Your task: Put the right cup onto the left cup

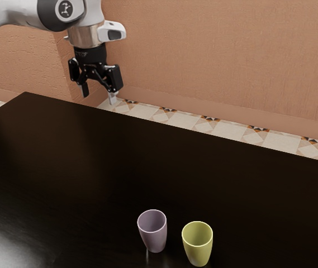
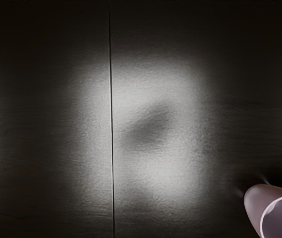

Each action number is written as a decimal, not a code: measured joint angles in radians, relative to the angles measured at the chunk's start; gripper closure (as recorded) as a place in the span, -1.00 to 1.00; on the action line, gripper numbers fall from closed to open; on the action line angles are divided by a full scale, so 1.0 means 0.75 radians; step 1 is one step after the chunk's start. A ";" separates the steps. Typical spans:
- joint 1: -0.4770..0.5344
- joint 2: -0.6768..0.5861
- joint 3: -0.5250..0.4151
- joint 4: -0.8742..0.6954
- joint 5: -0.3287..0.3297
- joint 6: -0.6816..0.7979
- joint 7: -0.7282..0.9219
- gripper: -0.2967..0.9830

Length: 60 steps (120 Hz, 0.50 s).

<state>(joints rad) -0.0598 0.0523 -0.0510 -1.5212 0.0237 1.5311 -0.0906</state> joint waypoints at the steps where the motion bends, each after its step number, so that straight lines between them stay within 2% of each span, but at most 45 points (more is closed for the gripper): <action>1: 0.000 0.000 0.000 0.000 0.000 0.001 0.001 -0.54; 30: -0.017 0.017 -0.001 0.010 -0.001 0.017 0.025 -0.54; 60: -0.125 0.109 -0.001 0.027 0.000 0.038 0.040 -0.54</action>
<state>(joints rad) -0.1538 0.1339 -0.0514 -1.5012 0.0235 1.5594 -0.0603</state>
